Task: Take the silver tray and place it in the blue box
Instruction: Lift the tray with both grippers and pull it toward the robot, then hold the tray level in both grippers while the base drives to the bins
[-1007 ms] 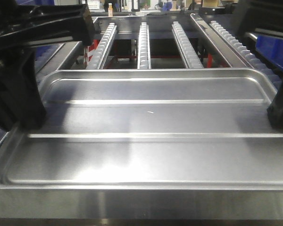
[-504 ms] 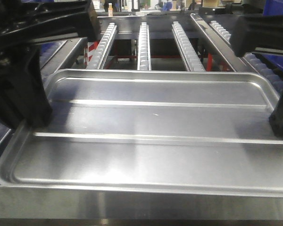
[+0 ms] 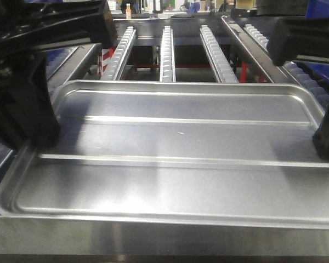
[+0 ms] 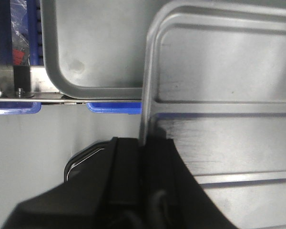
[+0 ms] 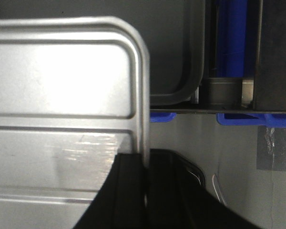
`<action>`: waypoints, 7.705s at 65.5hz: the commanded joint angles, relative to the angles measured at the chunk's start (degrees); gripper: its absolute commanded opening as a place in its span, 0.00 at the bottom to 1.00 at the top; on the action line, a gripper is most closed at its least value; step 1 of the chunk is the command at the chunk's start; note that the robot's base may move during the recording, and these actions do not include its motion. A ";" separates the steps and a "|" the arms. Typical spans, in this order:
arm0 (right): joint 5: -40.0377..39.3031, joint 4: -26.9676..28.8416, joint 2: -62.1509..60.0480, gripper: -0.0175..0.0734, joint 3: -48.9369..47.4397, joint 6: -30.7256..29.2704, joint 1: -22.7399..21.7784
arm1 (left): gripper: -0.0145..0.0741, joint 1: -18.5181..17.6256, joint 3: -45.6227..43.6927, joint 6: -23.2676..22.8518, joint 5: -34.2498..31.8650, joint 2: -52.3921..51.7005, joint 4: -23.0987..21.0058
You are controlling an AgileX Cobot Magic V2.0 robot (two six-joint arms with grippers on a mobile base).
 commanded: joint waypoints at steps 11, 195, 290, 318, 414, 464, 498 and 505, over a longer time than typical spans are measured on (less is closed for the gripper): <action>0.81 -3.34 -0.79 0.25 -1.24 -0.63 -0.17 | 0.05 -0.08 -1.25 -0.85 0.96 -1.70 2.66; 11.35 -3.34 -0.79 0.25 -1.24 -0.63 -0.17 | 0.05 -0.08 -1.25 -0.85 0.86 -1.70 2.46; 21.29 -3.34 -0.79 0.25 -1.24 -0.63 -0.17 | 0.05 -0.08 -1.25 -0.85 0.86 -1.59 2.18; 21.30 -3.34 -0.79 0.25 -1.24 -0.63 -0.17 | 0.05 -0.08 -1.25 -0.85 0.86 -1.59 2.18; 21.29 -3.34 -0.79 0.25 -1.24 -0.63 -0.17 | 0.05 -0.08 -1.25 -0.85 0.48 -1.59 2.21; 21.29 -3.34 -0.79 0.25 -1.24 -0.63 -0.17 | 0.05 -0.08 -1.25 -0.85 0.48 -1.59 2.21; 21.34 -3.34 -0.79 0.25 -1.24 -0.63 -0.17 | 0.05 -0.08 -1.25 -0.85 0.48 -1.59 2.21; 21.34 -3.34 -0.79 0.25 -1.24 -0.63 -0.17 | 0.05 -0.08 -1.25 -0.85 0.48 -1.59 2.21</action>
